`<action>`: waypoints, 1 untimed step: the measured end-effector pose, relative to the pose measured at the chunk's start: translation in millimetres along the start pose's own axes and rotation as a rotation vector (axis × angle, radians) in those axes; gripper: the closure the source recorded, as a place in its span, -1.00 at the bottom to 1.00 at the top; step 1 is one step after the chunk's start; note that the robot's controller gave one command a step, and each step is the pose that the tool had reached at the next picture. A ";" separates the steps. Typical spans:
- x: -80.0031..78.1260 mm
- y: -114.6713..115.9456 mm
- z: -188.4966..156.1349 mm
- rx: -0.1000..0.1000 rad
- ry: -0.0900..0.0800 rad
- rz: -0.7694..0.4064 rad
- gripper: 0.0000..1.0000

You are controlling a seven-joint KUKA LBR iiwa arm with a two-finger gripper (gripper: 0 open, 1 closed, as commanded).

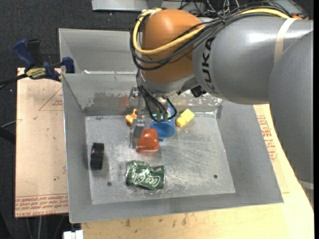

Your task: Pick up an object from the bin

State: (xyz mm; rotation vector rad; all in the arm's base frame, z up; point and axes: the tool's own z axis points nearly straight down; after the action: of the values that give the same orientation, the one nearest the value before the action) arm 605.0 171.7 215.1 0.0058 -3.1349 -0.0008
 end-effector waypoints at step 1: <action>-1.8 -1.0 -5.0 -0.001 -0.008 0.003 -1.00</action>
Offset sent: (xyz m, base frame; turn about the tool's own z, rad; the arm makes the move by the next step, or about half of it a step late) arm -0.0348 -0.0859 -0.1451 -0.0513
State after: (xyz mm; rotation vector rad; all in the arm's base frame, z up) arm 606.8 170.7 220.2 0.0005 -3.1429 -0.0026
